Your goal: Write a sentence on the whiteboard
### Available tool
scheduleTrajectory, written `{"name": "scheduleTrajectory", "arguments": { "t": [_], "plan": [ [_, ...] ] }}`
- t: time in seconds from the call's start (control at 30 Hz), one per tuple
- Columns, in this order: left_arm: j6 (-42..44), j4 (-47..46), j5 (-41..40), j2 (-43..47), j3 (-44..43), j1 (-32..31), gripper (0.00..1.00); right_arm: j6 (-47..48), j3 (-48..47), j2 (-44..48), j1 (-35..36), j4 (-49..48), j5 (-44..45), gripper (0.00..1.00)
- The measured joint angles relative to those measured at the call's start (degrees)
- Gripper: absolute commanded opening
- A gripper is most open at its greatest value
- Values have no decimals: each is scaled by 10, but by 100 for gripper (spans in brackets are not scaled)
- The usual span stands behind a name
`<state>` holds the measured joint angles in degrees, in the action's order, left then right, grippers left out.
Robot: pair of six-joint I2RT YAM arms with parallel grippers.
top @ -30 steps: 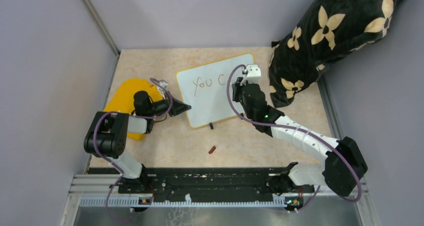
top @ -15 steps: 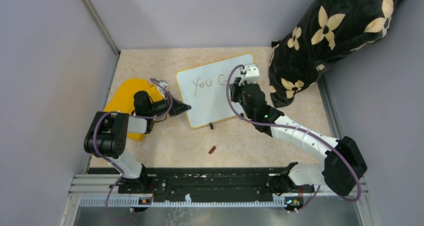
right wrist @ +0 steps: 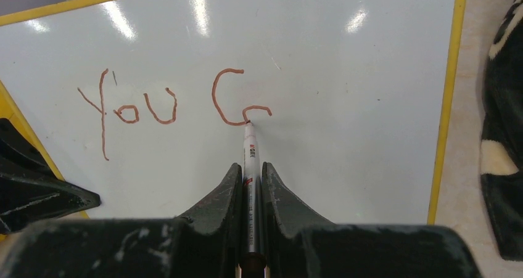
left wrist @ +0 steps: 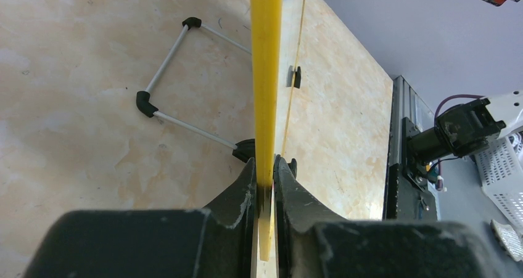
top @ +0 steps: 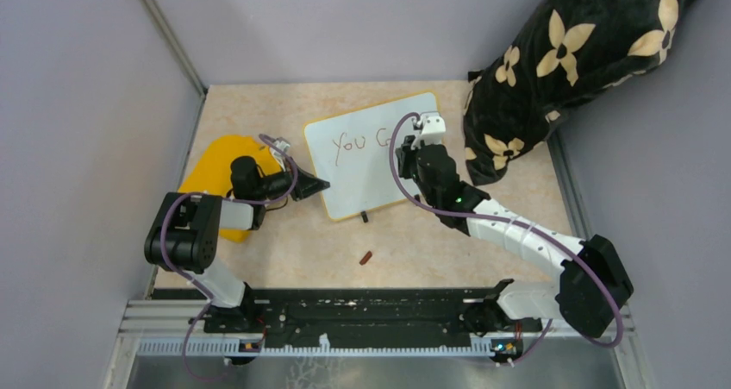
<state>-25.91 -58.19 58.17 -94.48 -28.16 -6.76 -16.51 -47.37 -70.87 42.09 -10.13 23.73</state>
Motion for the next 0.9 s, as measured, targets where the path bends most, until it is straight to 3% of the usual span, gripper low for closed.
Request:
{"name": "scheduleTrajectory", "arguments": {
  "t": [0.9],
  "plan": [
    [7,8,-1,2,-1,-6,0,15,-20,1,0,17,36,0]
  ]
}}
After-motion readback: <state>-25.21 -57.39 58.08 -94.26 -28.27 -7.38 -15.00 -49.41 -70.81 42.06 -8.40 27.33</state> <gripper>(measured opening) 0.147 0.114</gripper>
